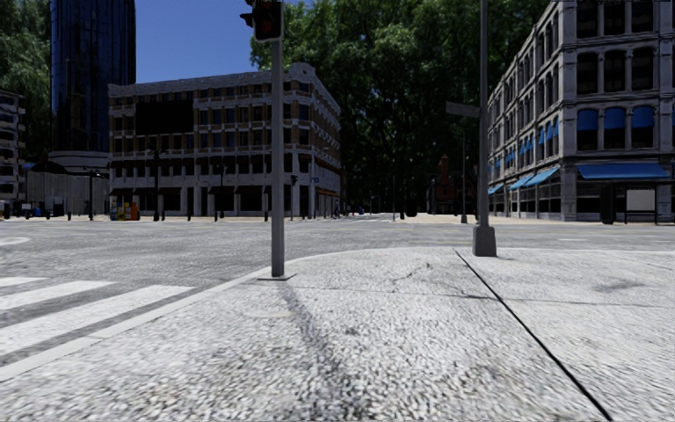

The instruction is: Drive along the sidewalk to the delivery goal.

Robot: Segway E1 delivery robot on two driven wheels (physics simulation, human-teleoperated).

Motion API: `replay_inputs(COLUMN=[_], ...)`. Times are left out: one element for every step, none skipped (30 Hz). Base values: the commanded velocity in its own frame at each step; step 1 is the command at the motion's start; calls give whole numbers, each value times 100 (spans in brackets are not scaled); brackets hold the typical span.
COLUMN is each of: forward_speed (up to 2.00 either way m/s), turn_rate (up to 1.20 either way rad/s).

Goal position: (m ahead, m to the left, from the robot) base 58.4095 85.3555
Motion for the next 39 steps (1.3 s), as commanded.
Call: replay_inputs(forward_speed=[164,160,155,146,146,142,141,141,140,140,140,139,138,138,137,137,136,136,136,136,136,136,136,136,136,136,136,136,136,133,127,123,121,121,120,120,119,115,115], turn_rate=[92,92,92,92,92,92,92,92,92,92,92,92,92,92,92,92,92,92,92,92,92,92,92,92,92,92,92,92,92,92,92,92,92,92,92,92,92,92,92])
